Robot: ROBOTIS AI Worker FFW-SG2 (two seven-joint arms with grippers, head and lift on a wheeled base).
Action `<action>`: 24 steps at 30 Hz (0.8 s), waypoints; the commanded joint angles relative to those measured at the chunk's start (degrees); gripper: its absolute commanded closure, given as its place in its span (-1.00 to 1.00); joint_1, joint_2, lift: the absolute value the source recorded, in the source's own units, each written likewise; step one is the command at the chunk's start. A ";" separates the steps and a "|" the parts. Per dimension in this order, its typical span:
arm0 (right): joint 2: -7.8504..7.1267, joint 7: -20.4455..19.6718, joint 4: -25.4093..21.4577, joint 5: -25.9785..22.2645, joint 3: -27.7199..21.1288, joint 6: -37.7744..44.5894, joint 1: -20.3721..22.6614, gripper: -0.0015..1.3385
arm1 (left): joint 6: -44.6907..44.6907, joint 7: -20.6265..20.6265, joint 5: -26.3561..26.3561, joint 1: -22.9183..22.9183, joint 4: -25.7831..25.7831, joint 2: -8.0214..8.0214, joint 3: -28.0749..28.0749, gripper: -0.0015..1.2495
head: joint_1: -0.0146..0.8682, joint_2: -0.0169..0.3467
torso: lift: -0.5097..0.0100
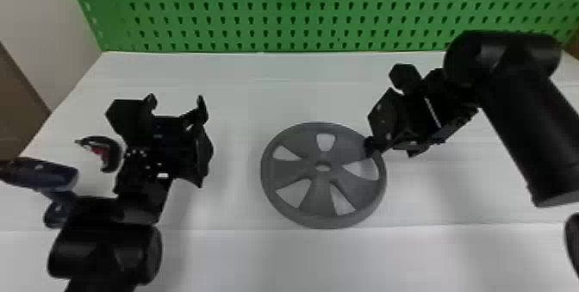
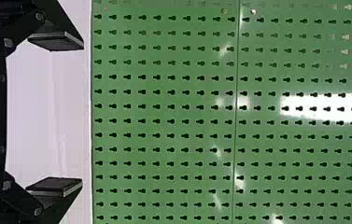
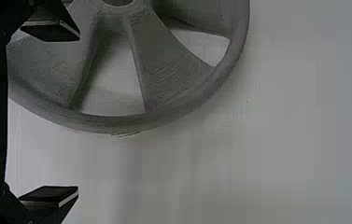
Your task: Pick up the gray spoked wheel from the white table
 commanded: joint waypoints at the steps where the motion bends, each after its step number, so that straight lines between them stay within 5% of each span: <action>1: 0.21 -0.01 0.00 0.01 0.27 0.08 -0.18 -0.80 | 0.00 0.09 0.00 -0.01 0.00 0.00 -0.01 -0.62 | 0.78 -0.66 | 0.58; 7: 0.56 -0.01 -0.44 1.60 1.41 0.08 -0.45 -0.80 | 0.09 0.00 0.00 0.08 0.00 0.00 -0.01 -0.62 | 0.78 -0.66 | 0.58; 18: 2.85 -0.01 -3.96 11.35 5.55 0.08 -0.89 -0.80 | 0.26 0.09 0.09 0.17 0.00 0.00 -0.19 -0.62 | 0.78 -0.66 | 0.58; 24: 3.29 -2.03 -4.75 11.26 7.30 -1.41 -0.54 -0.80 | 0.44 0.00 0.00 0.26 0.00 0.00 -0.19 -0.62 | 0.78 -0.66 | 0.58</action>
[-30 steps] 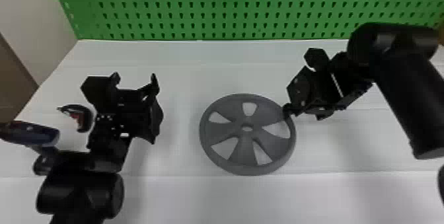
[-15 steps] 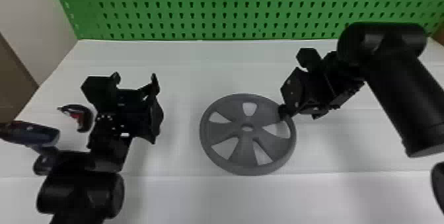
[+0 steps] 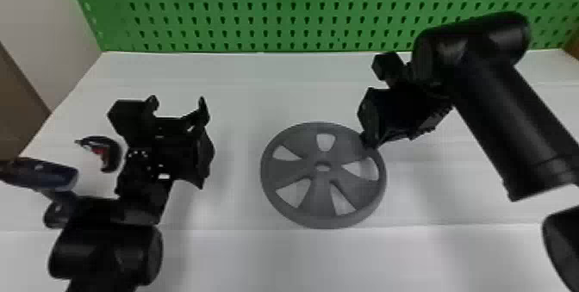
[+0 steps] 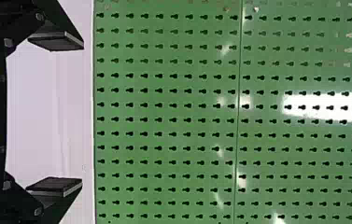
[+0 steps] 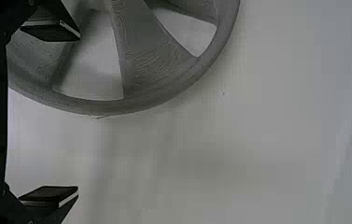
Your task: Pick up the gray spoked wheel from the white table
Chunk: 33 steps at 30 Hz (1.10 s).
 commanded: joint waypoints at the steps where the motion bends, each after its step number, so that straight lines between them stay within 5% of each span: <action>1: 0.28 -2.52 -1.36 0.02 1.88 -1.95 0.54 -0.80 | 0.06 0.00 -0.06 0.13 0.00 0.00 -0.05 -0.62 | 0.78 -0.66 | 0.58; 3: 0.37 -5.86 -1.54 -2.62 1.79 -2.39 0.62 -0.80 | 0.15 0.00 -0.06 0.04 0.00 0.00 -0.05 -0.62 | 0.78 -0.66 | 0.58; 6: 0.28 -22.30 -1.19 -16.15 1.53 -4.06 0.89 -0.80 | 0.24 0.00 -0.15 0.13 0.00 0.00 -0.14 -0.62 | 0.78 -0.66 | 0.58; 8: 0.46 -27.92 -0.13 -21.08 1.09 -5.03 0.98 -0.80 | 0.24 0.00 -0.15 0.13 0.00 0.00 -0.05 -0.62 | 0.78 -0.66 | 0.58; 18: 0.81 -29.50 4.97 -29.87 -1.73 0.33 0.27 -0.80 | 0.24 0.00 -0.24 0.22 0.00 0.00 -0.05 -0.62 | 0.78 -0.66 | 0.58; 33: 2.66 -29.59 5.49 -26.70 -14.21 0.33 2.03 -0.80 | 0.24 0.00 0.03 0.22 0.00 0.00 0.04 -0.62 | 0.78 -0.66 | 0.58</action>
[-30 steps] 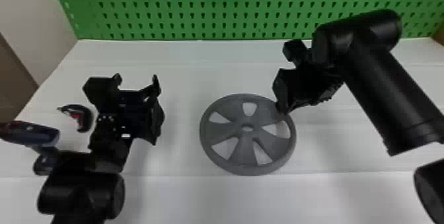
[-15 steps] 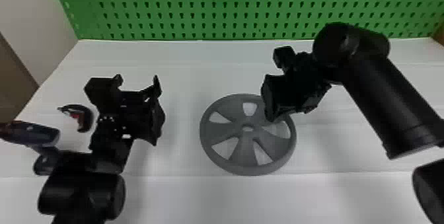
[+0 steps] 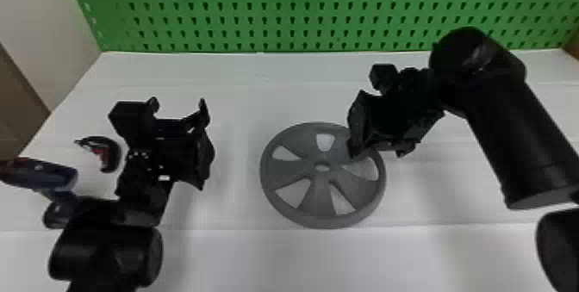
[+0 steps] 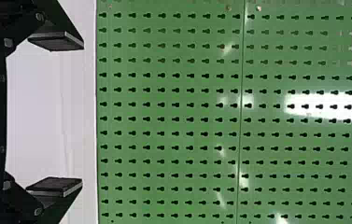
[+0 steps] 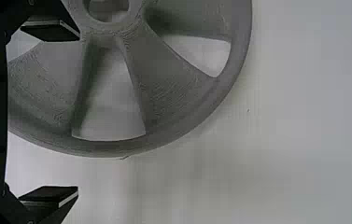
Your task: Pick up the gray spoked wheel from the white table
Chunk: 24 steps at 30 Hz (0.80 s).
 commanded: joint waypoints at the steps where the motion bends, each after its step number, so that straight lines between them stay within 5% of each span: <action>1: 0.57 0.00 0.01 0.86 -3.26 0.08 0.38 -0.80 | 0.00 0.00 0.06 0.00 0.00 0.00 0.03 -0.62 | 0.78 -0.66 | 0.58; 24: 0.04 0.00 1.95 1.48 -2.12 0.08 0.38 -0.82 | 0.00 0.18 0.33 -0.62 0.00 -0.09 -0.50 -0.62 | 0.78 -0.66 | 0.58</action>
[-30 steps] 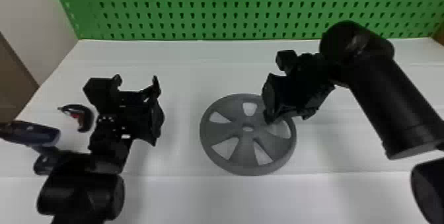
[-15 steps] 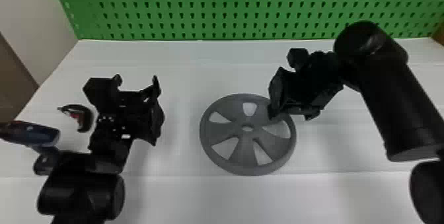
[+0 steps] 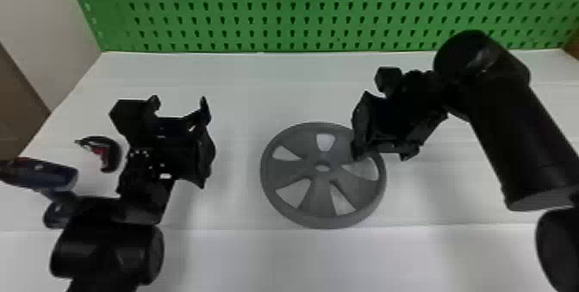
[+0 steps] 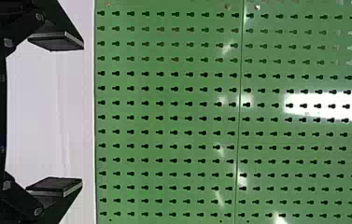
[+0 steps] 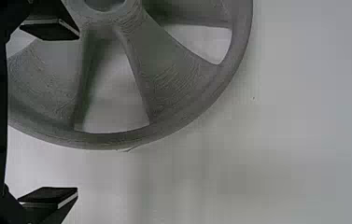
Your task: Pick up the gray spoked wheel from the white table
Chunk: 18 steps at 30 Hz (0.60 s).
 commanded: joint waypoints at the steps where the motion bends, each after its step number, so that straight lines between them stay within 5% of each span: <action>1: -0.33 0.00 0.02 -0.01 0.02 0.08 0.63 -0.82 | 0.00 0.17 0.22 -0.23 0.00 0.00 -0.27 -0.62 | 0.78 -0.66 | 0.58; 13: -1.73 2.02 0.63 -0.10 4.59 -3.69 2.03 -0.81 | 0.00 0.70 0.57 -0.49 0.00 -0.09 -0.71 -0.62 | 0.78 -0.66 | 0.58; 15: -2.35 4.92 1.51 0.08 7.14 -5.36 1.33 -0.81 | 0.00 0.78 0.57 -0.49 0.00 -0.09 -0.80 -0.62 | 0.78 -0.66 | 0.58; 18: -3.14 14.94 2.74 5.61 11.71 -7.91 0.28 -0.81 | 0.00 0.78 0.57 -0.49 0.00 -0.09 -0.80 -0.62 | 0.78 -0.66 | 0.58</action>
